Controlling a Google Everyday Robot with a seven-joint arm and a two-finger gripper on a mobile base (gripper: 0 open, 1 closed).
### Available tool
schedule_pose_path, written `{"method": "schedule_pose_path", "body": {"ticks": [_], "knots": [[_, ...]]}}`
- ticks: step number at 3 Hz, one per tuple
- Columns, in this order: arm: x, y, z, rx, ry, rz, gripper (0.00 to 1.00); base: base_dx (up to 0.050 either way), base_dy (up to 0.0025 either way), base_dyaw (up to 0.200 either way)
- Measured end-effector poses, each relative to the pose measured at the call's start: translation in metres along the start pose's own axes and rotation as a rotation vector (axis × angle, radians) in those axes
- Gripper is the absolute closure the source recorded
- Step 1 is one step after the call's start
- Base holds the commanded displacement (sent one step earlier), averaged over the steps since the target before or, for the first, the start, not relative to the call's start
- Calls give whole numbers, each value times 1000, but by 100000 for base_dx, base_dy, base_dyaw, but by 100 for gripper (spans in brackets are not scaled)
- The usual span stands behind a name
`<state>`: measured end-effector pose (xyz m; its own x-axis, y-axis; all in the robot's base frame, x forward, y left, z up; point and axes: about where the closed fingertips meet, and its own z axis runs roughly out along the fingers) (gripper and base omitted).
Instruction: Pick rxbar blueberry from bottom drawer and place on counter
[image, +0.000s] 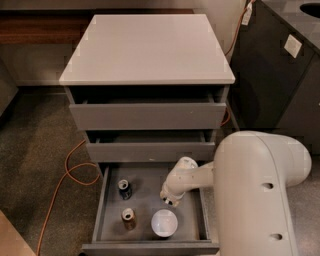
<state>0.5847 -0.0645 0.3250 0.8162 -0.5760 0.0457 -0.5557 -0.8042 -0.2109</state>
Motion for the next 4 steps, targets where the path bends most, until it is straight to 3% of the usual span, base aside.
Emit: {"method": "schedule_pose_path", "body": {"ticks": [1,2,3,4], "knots": [[-6,2,-16,2,-46,12,100,0,0,0],[-5,3,-31,26,-142,74,100,0,0,0],[-6,-14,-63,97,-238,26,100,0,0,0],[-11,-24,-83,138,-269,-29,100,0,0,0]]}}
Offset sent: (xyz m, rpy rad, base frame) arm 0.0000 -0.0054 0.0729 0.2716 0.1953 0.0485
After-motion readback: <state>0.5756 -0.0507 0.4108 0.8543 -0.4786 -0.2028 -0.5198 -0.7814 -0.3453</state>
